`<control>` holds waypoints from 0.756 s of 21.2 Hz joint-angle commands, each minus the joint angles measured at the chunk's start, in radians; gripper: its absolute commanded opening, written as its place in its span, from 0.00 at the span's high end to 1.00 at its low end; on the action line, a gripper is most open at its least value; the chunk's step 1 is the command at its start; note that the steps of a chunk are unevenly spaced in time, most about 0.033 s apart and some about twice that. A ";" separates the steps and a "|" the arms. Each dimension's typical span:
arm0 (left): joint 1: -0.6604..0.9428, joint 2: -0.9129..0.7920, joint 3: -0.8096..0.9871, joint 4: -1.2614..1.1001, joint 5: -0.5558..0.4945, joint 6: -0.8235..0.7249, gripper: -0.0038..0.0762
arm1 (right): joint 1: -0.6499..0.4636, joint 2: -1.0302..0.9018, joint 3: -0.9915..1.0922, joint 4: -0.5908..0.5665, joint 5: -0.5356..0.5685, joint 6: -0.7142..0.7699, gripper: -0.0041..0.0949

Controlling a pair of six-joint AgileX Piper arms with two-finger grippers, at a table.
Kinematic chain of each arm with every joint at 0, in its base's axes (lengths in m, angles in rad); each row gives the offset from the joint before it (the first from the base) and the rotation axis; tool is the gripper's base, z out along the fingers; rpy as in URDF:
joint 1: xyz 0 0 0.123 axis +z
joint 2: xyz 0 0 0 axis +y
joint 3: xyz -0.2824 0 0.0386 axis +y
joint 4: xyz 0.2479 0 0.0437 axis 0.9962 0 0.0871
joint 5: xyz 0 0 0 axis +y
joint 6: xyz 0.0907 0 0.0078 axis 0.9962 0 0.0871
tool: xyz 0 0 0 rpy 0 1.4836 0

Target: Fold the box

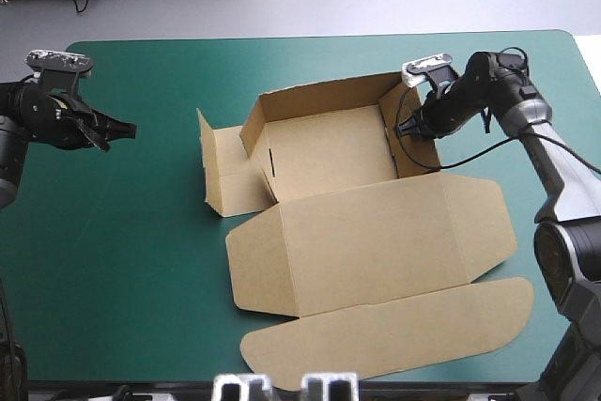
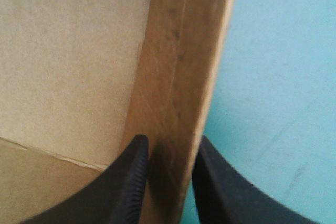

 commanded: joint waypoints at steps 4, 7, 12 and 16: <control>0.000 0.025 -0.034 -0.016 -0.007 0.013 0.95 | 0.003 -0.061 -0.034 -0.047 -0.013 0.019 0.50; 0.011 0.070 -0.034 -0.018 -0.005 0.015 0.95 | 0.003 -0.119 -0.113 -0.056 0.071 0.021 0.50; 0.168 0.153 -0.071 -0.271 0.034 0.035 0.95 | 0.003 -0.207 -0.199 -0.054 0.175 0.114 0.50; 0.253 0.156 -0.071 -0.433 0.089 0.073 0.95 | 0.003 -0.168 -0.199 -0.054 0.145 0.116 0.50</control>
